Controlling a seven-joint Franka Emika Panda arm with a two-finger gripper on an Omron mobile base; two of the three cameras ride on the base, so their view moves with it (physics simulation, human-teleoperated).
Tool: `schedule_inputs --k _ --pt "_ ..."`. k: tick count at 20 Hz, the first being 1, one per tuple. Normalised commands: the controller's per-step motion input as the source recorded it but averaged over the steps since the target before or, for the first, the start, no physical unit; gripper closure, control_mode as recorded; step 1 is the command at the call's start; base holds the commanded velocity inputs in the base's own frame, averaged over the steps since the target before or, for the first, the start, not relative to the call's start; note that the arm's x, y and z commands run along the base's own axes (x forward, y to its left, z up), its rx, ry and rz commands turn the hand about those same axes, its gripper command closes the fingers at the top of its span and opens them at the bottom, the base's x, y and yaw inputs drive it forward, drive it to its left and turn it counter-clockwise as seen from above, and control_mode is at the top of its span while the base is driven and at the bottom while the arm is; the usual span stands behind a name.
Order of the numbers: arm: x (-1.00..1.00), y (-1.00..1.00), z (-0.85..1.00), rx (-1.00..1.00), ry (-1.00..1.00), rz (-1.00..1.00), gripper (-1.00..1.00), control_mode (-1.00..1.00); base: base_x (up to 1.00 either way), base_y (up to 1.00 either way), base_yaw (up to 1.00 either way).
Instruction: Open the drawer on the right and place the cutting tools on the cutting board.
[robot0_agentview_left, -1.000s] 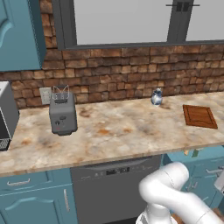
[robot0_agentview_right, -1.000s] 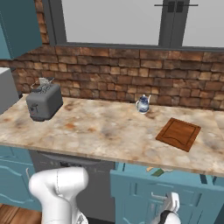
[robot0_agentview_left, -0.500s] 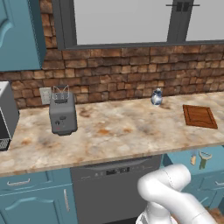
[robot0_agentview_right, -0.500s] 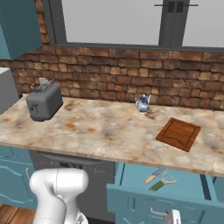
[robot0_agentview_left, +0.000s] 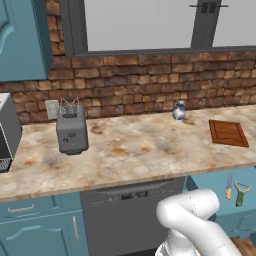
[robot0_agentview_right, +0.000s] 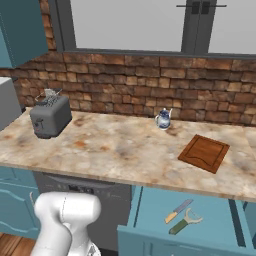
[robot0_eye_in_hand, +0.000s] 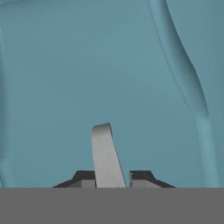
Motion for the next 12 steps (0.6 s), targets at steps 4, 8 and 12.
schedule_inputs --k 4,8,12 --pt "-0.18 0.00 0.00 0.00 -0.01 0.00 1.00 -1.00 0.00 0.00 0.00" --pt "0.00 0.00 0.00 0.00 0.00 0.00 -1.00 -1.00 0.00 0.00 0.00" --pt "0.00 0.00 0.00 0.00 0.00 0.00 -1.00 -1.00 0.00 0.00 0.00"
